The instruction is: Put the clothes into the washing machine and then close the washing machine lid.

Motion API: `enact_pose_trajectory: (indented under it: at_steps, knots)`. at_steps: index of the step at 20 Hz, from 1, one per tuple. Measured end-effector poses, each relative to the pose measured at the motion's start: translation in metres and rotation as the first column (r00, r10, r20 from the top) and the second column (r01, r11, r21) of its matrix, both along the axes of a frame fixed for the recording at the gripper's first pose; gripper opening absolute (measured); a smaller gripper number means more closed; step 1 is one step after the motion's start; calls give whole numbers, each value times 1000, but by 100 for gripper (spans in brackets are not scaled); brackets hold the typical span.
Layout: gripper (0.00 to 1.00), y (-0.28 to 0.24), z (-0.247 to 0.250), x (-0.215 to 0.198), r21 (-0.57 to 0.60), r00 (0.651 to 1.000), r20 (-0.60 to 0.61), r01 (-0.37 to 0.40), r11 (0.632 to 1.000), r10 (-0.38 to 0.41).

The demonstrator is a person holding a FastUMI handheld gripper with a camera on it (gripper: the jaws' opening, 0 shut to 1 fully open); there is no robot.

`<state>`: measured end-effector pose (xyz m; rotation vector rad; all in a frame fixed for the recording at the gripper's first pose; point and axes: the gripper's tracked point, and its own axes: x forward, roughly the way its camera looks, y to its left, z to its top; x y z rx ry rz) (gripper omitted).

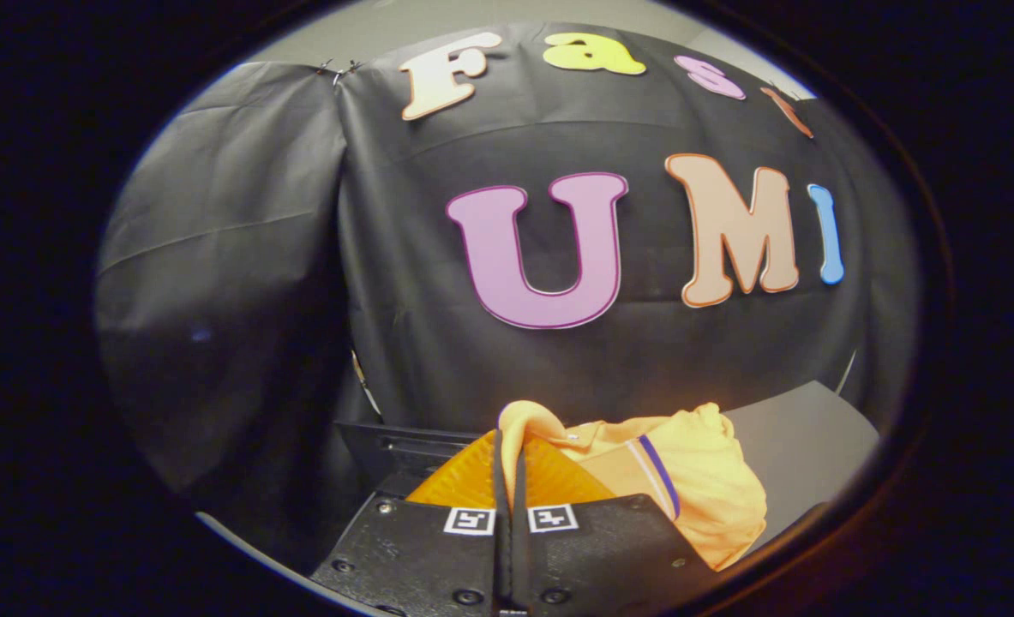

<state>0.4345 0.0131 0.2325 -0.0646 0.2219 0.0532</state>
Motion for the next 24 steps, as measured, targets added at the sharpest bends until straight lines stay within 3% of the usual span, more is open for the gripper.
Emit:
enact_pose_trajectory:
  at_steps: [14,17,22,24]
  knots:
    - [0,86,-73,28,5,993,-93,-76,997,76]
    - [0,94,-98,31,-27,988,-131,-86,996,82]
    - [0,106,-149,37,37,974,-202,-95,995,100]
    - [0,104,-170,42,-6,967,-241,-92,996,88]
